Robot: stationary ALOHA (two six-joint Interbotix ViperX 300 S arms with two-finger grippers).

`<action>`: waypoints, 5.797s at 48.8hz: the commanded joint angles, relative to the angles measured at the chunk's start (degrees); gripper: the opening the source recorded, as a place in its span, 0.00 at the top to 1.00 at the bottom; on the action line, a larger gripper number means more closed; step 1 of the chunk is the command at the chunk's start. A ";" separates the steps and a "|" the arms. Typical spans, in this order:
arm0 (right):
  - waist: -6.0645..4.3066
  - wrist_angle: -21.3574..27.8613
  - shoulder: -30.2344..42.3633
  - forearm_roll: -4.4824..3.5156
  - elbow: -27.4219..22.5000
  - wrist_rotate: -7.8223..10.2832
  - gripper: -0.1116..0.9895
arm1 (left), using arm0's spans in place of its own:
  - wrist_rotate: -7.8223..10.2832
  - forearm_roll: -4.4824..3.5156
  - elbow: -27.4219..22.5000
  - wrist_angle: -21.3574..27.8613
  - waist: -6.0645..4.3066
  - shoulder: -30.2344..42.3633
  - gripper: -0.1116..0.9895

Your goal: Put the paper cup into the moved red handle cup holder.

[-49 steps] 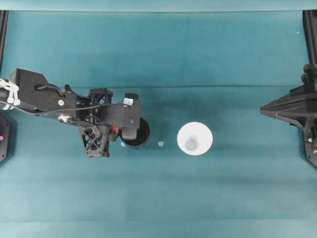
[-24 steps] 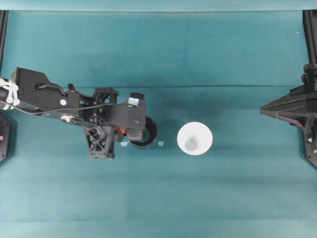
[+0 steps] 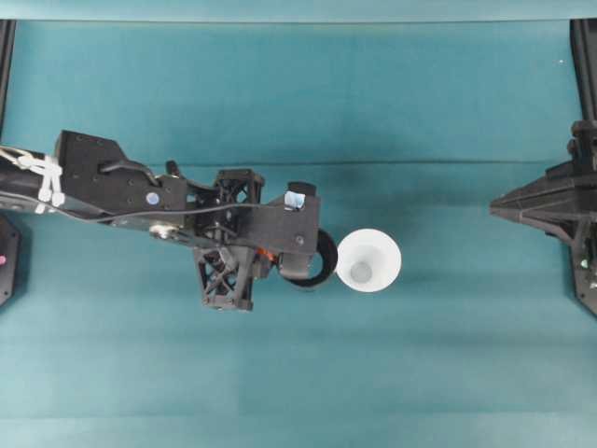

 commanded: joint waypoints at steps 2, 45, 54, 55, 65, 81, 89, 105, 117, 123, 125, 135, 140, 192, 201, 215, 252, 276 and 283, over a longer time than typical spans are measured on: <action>-0.09 -0.18 0.26 0.18 -0.70 0.44 0.98 | -0.09 0.09 -0.44 -0.09 -0.09 -0.09 0.62; -0.09 -0.18 0.35 0.18 -0.44 0.44 0.98 | -0.09 0.09 1.76 -2.02 1.23 0.35 0.63; -0.09 -0.18 0.26 0.18 -0.44 0.44 0.98 | -0.09 0.09 1.93 -3.52 1.32 0.26 0.63; -0.09 -0.18 0.35 0.18 -0.35 0.44 0.98 | -0.09 0.09 2.02 -3.96 1.32 0.18 0.63; -0.09 -0.18 0.26 0.18 -0.35 0.44 0.98 | -0.09 0.09 3.16 -8.00 1.23 -1.14 0.63; -0.09 -0.18 0.26 0.26 -0.35 0.44 0.98 | 0.09 0.09 4.22 -7.65 1.23 -2.64 0.63; -0.09 -0.18 0.26 0.26 -0.26 0.44 0.98 | 0.00 0.09 4.75 -7.12 1.23 -2.81 0.63; -0.09 -0.18 0.35 0.35 -0.26 0.44 0.98 | 0.00 0.09 5.89 -7.03 1.23 -1.32 0.63; -0.09 -0.18 0.35 0.35 -0.26 0.44 0.98 | 0.18 0.09 5.62 -7.47 1.14 1.05 0.63; -0.09 -0.18 0.35 0.35 -0.18 0.44 0.98 | 0.18 0.09 5.54 -7.47 0.88 1.93 0.63; -0.09 -0.18 0.35 0.44 -0.09 0.44 0.98 | 0.09 0.09 5.54 -7.56 0.88 2.11 0.63; -0.09 -0.18 0.35 0.44 0.18 0.53 0.98 | -0.09 0.09 5.45 -7.56 0.88 2.46 0.63; -0.09 -0.18 0.35 0.44 0.18 1.05 0.98 | -0.09 0.09 5.36 -7.65 0.79 2.55 0.63; -0.09 0.00 0.35 0.44 0.62 1.41 0.98 | -0.09 0.09 4.39 -5.89 1.05 0.35 0.19; -0.18 3.25 0.62 0.44 0.62 1.41 0.98 | -0.09 0.09 6.94 -1.93 1.49 -9.49 0.18; -1.85 4.48 0.88 0.35 0.09 3.78 0.98 | -1.14 0.09 11.34 -1.85 0.70 -23.55 0.18; -2.90 30.06 23.91 0.18 -17.05 3.87 0.71 | -5.80 0.09 17.58 -2.37 -0.62 -31.90 0.18; -3.69 34.98 44.56 -1.76 -29.62 2.11 0.04 | -5.89 0.09 17.93 -2.37 -0.70 -31.99 0.18; -3.96 36.74 49.92 -1.76 -32.34 2.11 0.04 | -5.89 0.09 18.19 -2.37 -0.62 -31.99 0.18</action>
